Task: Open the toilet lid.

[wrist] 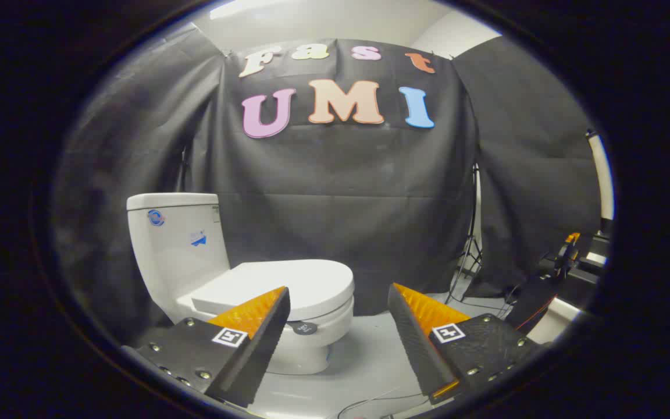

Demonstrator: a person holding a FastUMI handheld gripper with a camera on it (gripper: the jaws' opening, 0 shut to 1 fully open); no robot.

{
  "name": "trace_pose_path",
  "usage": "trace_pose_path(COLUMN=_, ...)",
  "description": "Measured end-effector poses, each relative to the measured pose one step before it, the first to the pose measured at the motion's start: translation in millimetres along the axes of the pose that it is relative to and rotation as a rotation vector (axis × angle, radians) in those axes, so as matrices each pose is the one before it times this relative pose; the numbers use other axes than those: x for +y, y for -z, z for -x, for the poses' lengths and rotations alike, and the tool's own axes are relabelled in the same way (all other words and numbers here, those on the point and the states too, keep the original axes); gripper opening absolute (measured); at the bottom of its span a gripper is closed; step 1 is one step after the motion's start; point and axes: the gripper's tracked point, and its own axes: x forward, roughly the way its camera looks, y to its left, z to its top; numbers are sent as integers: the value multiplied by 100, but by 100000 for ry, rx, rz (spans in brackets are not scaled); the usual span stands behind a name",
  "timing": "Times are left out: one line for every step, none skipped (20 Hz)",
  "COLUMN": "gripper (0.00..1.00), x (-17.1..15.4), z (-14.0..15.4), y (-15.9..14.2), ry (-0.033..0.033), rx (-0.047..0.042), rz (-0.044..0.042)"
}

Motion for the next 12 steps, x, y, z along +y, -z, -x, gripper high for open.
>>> trace_pose_path(gripper=100, x=400, z=-2, y=269, ry=-1114, rx=887, rz=31)
trace_pose_path(gripper=100, x=314, z=-58, y=43, ry=-747, rx=840, rz=-157)
trace_pose_path(gripper=100, x=286, z=-58, y=-199, ry=-567, rx=-153, rz=-566)
trace_pose_path(gripper=100, x=180, z=-125, y=-333, ry=-36, rx=-577, rz=-1026)
trace_pose_path(gripper=100, x=130, z=-165, y=-240, ry=169, rx=-934, rz=-1263)
trace_pose_path(gripper=99, x=214, z=-164, y=-324, ry=3, rx=-1775, rz=-721)
trace_pose_path(gripper=99, x=80, z=-180, y=209, ry=656, rx=82, rz=641)
trace_pose_path(gripper=99, x=54, z=-398, y=810, ry=-27, rx=784, rz=1162)
trace_pose_path(gripper=99, x=-106, z=-243, y=760, ry=993, rx=2339, rz=458)
trace_pose_path(gripper=99, x=-17, z=30, y=614, ry=-999, rx=1681, rz=-885)
trace_pose_path(gripper=100, x=398, z=-156, y=19, ry=-772, rx=-39, rz=-408)
trace_pose_path(gripper=100, x=-183, z=-90, y=-38, ry=531, rx=305, rz=531)
